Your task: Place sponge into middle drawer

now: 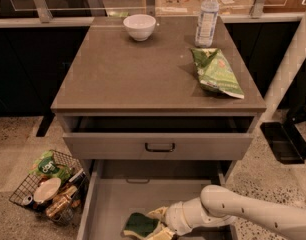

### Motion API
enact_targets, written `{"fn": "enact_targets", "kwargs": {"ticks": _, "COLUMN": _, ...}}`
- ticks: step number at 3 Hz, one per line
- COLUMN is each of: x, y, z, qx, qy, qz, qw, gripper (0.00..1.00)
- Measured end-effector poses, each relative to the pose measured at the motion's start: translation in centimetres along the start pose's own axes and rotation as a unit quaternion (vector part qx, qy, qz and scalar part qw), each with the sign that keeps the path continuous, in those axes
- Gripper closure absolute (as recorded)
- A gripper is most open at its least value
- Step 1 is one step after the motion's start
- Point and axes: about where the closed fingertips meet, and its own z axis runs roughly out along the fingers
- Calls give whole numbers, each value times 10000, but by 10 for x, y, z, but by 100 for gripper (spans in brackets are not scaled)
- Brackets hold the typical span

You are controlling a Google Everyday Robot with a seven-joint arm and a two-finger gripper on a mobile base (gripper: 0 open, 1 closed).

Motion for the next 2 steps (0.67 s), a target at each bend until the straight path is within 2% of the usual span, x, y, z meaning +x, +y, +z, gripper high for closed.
{"fn": "enact_targets", "kwargs": {"ticks": 1, "x": 0, "y": 1, "z": 1, "qx": -15, "qy": -2, "qz": -1, "qw": 10000, "gripper": 0}}
{"fn": "enact_targets", "kwargs": {"ticks": 2, "x": 0, "y": 1, "z": 1, "qx": -16, "qy": -3, "qz": -1, "qw": 10000, "gripper": 0}}
